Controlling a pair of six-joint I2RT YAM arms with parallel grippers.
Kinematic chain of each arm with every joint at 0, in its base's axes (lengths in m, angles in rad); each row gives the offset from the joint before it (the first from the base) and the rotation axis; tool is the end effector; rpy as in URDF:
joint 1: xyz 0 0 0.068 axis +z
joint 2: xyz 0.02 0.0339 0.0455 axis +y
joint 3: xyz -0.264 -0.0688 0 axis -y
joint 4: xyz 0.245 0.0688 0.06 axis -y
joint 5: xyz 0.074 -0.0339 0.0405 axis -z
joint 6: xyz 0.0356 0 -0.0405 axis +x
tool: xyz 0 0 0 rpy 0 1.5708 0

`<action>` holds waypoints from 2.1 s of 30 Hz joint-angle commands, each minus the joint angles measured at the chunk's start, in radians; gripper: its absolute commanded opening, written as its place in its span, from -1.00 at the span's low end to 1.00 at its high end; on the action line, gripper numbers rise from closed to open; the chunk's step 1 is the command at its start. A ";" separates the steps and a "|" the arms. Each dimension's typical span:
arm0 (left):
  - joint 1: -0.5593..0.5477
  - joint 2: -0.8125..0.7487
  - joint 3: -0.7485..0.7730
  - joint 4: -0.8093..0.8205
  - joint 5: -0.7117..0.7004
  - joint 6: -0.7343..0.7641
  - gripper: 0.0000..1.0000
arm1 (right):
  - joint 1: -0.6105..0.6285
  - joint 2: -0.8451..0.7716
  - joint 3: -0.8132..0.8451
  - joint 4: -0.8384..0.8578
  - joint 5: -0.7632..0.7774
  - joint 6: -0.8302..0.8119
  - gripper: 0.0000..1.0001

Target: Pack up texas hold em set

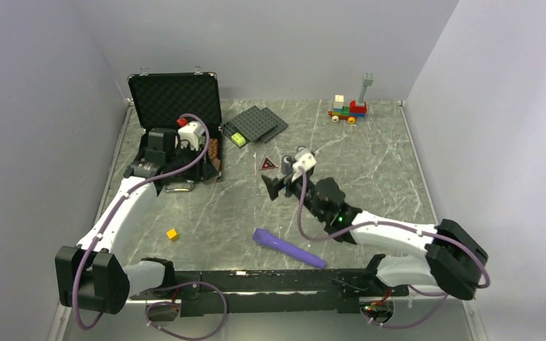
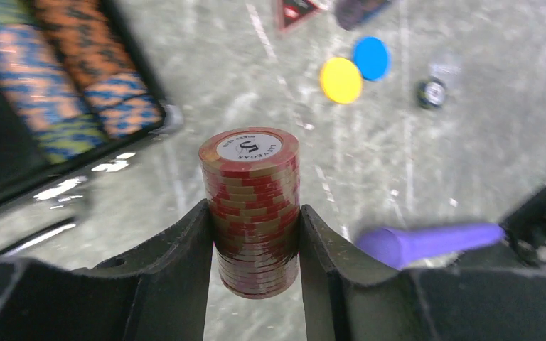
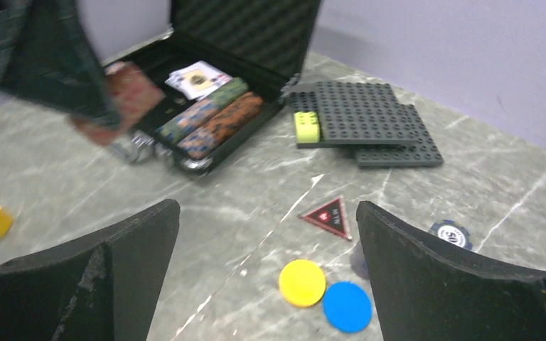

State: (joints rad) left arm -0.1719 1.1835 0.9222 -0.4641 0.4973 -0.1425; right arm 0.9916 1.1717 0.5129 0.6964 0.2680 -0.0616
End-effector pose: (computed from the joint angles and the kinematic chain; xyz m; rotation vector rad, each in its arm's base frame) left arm 0.2446 -0.0597 0.2828 0.2941 2.2773 -0.7328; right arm 0.1481 0.2092 0.2583 -0.5890 1.4431 0.5327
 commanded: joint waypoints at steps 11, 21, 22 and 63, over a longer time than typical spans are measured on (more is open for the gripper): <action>0.236 0.260 0.385 -0.148 -0.467 0.255 -1.00 | -0.191 0.342 0.344 0.215 -0.222 0.290 0.99; 0.334 0.399 0.423 -0.012 -0.378 0.289 -1.00 | -0.190 0.366 0.236 0.316 -0.298 0.352 0.99; 0.339 0.410 0.425 0.003 -0.377 0.289 -1.00 | -0.189 0.369 0.234 0.328 -0.306 0.358 0.99; 0.325 0.864 0.679 -0.108 -0.543 0.304 -1.00 | -0.191 0.363 0.228 0.318 -0.326 0.377 0.99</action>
State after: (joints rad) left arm 0.1646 2.0594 1.5845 -0.5671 0.0025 0.1421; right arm 0.8017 1.5501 0.7341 0.9779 -0.0540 0.2996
